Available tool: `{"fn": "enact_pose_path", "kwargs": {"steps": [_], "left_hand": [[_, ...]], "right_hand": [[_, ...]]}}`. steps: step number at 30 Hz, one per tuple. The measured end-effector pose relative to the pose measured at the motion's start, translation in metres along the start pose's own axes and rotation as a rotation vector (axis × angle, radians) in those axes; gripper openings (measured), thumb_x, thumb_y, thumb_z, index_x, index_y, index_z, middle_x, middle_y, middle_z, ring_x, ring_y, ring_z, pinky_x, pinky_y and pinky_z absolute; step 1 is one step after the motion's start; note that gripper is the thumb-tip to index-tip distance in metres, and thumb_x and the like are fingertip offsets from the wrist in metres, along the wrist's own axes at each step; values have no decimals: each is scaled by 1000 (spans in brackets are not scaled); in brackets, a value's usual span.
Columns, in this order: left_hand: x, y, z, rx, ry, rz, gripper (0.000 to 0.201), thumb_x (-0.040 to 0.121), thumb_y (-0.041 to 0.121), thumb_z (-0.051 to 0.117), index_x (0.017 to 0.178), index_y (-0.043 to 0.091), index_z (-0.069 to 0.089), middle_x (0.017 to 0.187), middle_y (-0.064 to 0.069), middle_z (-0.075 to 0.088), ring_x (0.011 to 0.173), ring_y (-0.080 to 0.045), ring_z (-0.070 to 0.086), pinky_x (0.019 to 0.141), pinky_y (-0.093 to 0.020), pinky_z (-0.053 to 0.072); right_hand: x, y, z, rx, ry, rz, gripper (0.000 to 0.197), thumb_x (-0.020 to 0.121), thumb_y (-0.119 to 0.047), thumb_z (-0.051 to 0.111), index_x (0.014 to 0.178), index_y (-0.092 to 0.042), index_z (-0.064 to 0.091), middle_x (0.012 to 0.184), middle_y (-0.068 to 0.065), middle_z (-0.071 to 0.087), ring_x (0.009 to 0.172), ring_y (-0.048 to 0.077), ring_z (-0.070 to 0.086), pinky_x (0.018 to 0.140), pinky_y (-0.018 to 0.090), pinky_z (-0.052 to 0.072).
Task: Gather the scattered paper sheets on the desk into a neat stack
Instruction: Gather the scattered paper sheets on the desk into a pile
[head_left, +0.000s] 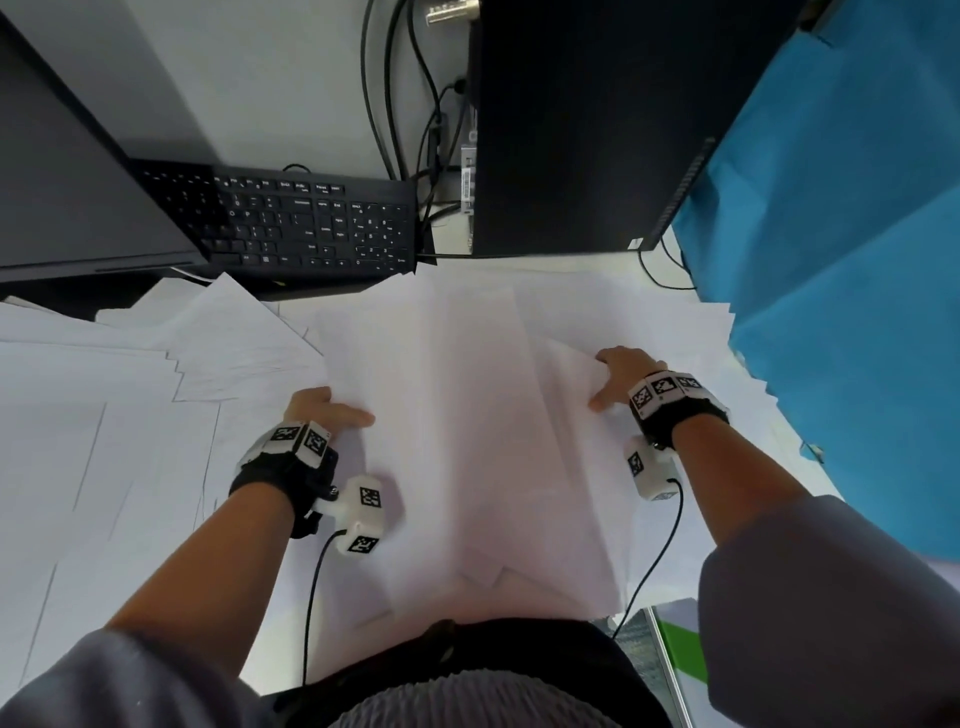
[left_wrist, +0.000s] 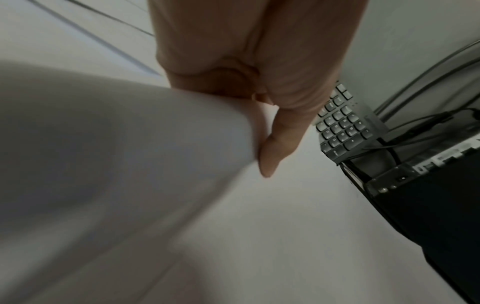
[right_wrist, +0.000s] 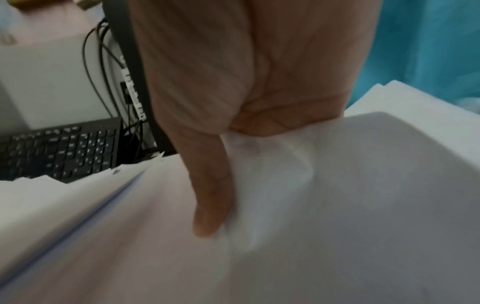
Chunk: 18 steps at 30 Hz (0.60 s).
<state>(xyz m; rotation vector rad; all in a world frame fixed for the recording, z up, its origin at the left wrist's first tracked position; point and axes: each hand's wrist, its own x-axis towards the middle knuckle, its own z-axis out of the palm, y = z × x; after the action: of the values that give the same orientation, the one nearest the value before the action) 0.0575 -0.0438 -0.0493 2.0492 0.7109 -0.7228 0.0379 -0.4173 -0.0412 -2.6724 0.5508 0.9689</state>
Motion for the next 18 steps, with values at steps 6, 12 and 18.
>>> {"fn": "enact_pose_path", "kwargs": {"steps": [6, 12, 18], "left_hand": [[-2, -10, -24, 46, 153, 124, 50, 69, 11, 77, 114, -2, 61, 116, -22, 65, 109, -37, 60, 95, -42, 47], [1, -17, -52, 155, 293, 158, 24, 76, 4, 71, 94, -3, 57, 100, -20, 59, 100, -37, 58, 78, -35, 41], [5, -35, -72, 184, 328, 152, 25, 76, 4, 70, 92, -3, 52, 94, -19, 56, 86, -30, 52, 79, -39, 43]], "right_hand": [[-2, 17, -19, 196, 104, 40, 75, 77, -21, 76, 141, -9, 39, 145, 13, 42, 133, 30, 42, 107, 37, 36], [-6, 31, -71, 298, 363, 119, 43, 83, -14, 64, 122, -1, 55, 130, 19, 56, 119, 35, 53, 96, 35, 43], [-15, 50, -107, 457, 395, 184, 37, 81, -8, 66, 116, 3, 58, 125, 21, 59, 114, 35, 56, 82, 30, 40]]}}
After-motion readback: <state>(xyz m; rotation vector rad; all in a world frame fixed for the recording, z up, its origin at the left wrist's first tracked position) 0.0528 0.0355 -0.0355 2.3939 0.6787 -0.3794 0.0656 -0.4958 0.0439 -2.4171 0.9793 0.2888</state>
